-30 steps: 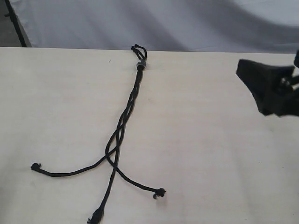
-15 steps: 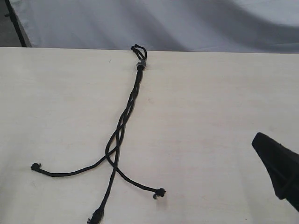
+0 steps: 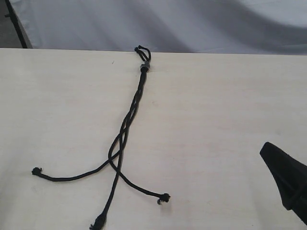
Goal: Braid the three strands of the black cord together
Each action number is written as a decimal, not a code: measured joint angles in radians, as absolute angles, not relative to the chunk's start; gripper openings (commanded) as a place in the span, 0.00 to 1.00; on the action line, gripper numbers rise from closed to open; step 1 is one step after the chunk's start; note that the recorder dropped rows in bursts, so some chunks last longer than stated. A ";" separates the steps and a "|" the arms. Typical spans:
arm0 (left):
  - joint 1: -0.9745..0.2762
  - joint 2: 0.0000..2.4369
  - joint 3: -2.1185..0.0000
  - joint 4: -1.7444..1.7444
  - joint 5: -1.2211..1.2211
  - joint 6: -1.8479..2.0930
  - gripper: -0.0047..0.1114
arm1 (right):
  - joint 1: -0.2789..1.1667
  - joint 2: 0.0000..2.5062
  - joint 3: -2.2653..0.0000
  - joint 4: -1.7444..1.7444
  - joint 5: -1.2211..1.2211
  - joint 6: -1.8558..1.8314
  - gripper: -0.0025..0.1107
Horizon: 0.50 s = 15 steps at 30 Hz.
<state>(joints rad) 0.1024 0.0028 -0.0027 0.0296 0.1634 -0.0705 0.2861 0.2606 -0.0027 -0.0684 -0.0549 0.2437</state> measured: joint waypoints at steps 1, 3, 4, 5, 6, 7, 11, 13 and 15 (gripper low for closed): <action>0.102 0.003 -0.003 0.030 0.163 -0.070 0.04 | 0.286 0.261 -0.003 -0.068 -0.055 0.244 0.90; 0.102 0.003 -0.003 0.030 0.163 -0.070 0.04 | 0.286 0.257 -0.003 -0.068 -0.055 0.244 0.90; 0.102 0.003 -0.003 0.030 0.163 -0.070 0.04 | 0.286 0.250 -0.003 -0.068 -0.055 0.244 0.90; 0.102 0.003 -0.003 0.030 0.163 -0.070 0.04 | 0.286 0.240 -0.003 -0.068 -0.052 0.244 0.90; 0.102 0.003 -0.003 0.030 0.163 -0.070 0.04 | 0.286 0.217 -0.003 -0.068 -0.051 0.244 0.90; 0.102 0.003 -0.003 0.030 0.163 -0.070 0.04 | 0.283 0.195 -0.003 -0.068 -0.051 0.244 0.90; 0.102 0.003 -0.003 0.030 0.163 -0.070 0.04 | 0.208 0.048 -0.003 -0.068 -0.043 0.246 0.90; 0.102 0.003 -0.003 0.030 0.166 -0.070 0.04 | 0.153 0.013 -0.003 -0.063 -0.043 0.254 0.90; 0.102 0.003 -0.003 0.030 0.166 -0.070 0.04 | 0.110 0.008 -0.003 -0.057 -0.042 0.261 0.90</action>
<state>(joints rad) 0.1024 0.0028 -0.0027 0.0296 0.1656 -0.0705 0.1100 0.0076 -0.0027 -0.0572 -0.0418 0.2611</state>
